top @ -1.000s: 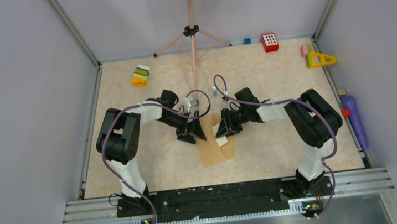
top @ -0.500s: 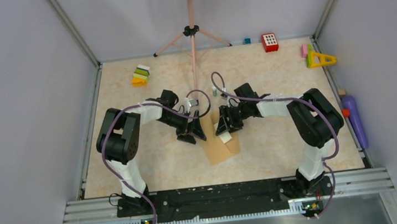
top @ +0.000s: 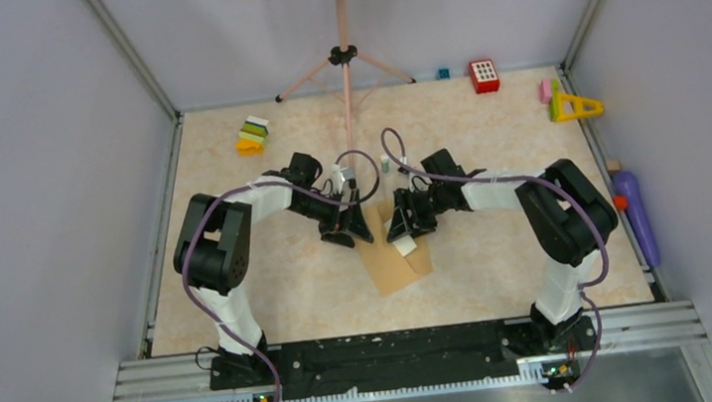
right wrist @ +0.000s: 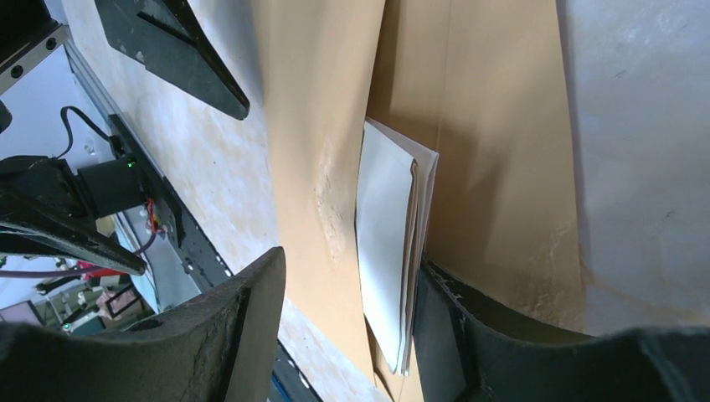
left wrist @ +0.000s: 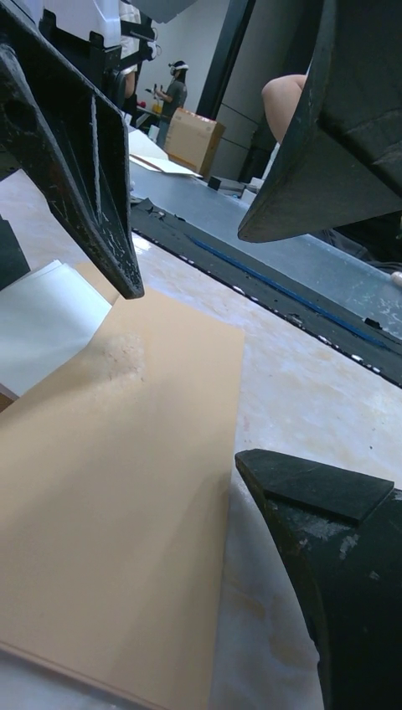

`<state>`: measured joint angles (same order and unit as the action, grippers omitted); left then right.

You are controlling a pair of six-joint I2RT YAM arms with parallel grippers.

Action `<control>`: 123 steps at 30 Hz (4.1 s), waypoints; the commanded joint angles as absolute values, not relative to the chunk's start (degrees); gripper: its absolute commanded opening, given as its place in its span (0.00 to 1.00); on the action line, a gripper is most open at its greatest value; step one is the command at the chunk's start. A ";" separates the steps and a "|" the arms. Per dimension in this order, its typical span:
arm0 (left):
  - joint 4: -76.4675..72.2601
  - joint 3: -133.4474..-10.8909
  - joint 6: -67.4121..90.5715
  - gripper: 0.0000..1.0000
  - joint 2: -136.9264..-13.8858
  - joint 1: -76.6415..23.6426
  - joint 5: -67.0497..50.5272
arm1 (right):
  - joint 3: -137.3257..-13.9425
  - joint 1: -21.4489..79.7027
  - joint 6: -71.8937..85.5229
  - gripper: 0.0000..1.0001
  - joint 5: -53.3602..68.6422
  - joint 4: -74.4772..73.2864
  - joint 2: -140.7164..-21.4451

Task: Place the letter into the envelope and seal it
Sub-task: Place the letter in the envelope.

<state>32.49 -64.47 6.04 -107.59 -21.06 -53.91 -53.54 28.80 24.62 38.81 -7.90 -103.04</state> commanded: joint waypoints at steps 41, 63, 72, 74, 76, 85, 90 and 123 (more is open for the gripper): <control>30.68 -68.19 4.74 0.98 -111.08 -25.71 -42.03 | -57.38 27.24 12.97 0.57 30.53 -12.98 -100.43; 29.97 -67.85 5.34 0.98 -110.80 -25.99 -42.75 | -54.64 29.80 18.01 0.55 34.95 -9.02 -100.56; 30.05 -67.85 4.98 0.98 -110.63 -26.11 -42.65 | -55.20 29.88 17.82 0.55 31.20 -4.71 -100.75; 30.12 -67.94 4.92 0.98 -110.68 -26.17 -42.71 | -55.39 29.93 18.05 0.55 31.69 -4.10 -101.39; 30.20 -68.03 4.97 0.99 -110.72 -26.23 -42.68 | -55.49 30.12 18.55 0.55 32.55 -3.92 -102.22; 30.15 -67.98 5.03 0.98 -110.73 -26.27 -42.85 | -54.76 31.37 20.24 0.55 35.19 -1.89 -103.66; 30.15 -67.83 4.93 0.98 -110.40 -26.31 -43.02 | -54.91 31.55 20.58 0.55 35.26 -1.28 -103.69; 29.90 -67.68 4.95 0.98 -110.55 -26.44 -43.41 | -55.05 31.99 20.04 0.58 34.15 1.68 -104.51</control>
<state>31.62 -67.83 7.20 -109.27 -25.71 -46.26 -54.78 31.03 20.78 34.74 -1.04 -103.79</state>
